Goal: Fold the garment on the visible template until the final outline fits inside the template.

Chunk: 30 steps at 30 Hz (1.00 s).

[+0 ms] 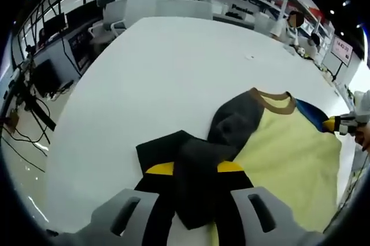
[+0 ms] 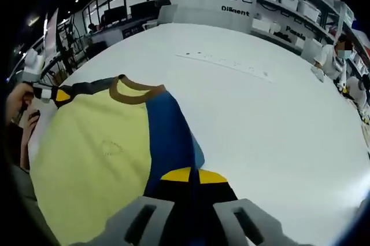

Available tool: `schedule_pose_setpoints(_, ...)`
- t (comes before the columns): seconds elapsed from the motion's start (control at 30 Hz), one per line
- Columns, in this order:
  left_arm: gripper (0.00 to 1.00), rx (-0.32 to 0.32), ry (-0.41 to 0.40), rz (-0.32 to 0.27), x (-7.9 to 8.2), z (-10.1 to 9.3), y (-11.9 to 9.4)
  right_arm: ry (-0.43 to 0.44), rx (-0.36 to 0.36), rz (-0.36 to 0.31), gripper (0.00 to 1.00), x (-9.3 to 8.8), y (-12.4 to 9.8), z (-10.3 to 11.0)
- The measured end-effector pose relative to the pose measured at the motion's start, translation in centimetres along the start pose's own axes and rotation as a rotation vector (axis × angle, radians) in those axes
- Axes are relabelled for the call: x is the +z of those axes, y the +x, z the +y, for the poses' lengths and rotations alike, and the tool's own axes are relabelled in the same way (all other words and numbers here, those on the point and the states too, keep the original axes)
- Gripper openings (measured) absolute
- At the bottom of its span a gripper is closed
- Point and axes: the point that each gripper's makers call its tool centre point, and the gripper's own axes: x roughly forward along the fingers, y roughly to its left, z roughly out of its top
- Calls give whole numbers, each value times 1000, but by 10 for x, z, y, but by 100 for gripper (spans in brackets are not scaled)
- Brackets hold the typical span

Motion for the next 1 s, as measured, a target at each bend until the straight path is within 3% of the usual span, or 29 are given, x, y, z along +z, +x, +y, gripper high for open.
schedule_pose_setpoints(0.3,27,45,29,2,4,16,-1,-43,-11,11,0,3,4,3)
schedule_pose_setpoints(0.37,27,50,20,4,5,20,-1,-17,2,4,0,4,5,5)
schedule_pose_setpoints(1.0,27,39,-30,4,1,17,1,-11,7,14,0,-1,7,3)
